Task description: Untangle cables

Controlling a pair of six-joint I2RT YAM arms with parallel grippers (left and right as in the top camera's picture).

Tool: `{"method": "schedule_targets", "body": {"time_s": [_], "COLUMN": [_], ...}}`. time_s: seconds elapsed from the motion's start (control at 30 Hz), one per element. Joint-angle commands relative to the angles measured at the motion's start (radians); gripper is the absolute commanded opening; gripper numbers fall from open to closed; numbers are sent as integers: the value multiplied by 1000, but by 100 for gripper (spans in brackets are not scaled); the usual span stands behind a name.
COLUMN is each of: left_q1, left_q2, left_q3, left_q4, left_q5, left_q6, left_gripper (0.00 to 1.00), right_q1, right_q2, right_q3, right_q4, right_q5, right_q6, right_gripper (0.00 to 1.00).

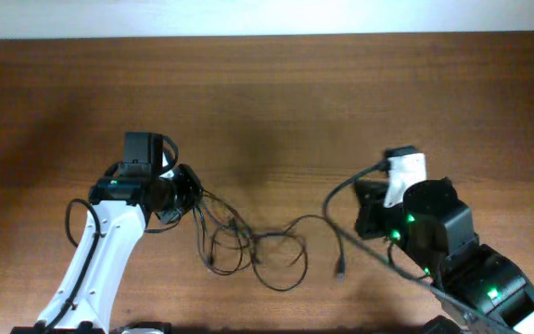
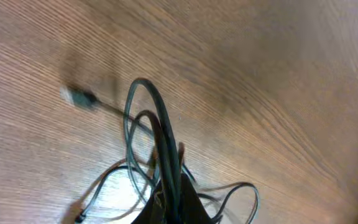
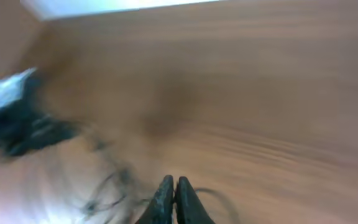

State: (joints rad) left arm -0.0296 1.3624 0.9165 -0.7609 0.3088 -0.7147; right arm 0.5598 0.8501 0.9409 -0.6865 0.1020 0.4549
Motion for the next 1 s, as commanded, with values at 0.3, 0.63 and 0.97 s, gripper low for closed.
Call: {"method": "schedule_targets", "body": {"time_s": [0.3, 0.63, 0.97], "left_q1": [3, 3, 6], "left_q2": [-3, -3, -3], "left_q3": [1, 1, 1], "left_q4": [195, 569, 673], "left_q5": [508, 563, 638], "left_q6": [0, -555, -817], "left_gripper": [0, 0, 1], "right_q1": [1, 52, 154], "right_q2": [369, 410, 834], "right_q3": [7, 6, 6], "right_q4": [-115, 37, 234], "right_q5": [21, -381, -525], "right_q6": [256, 66, -37], "right_gripper": [32, 59, 60]}}
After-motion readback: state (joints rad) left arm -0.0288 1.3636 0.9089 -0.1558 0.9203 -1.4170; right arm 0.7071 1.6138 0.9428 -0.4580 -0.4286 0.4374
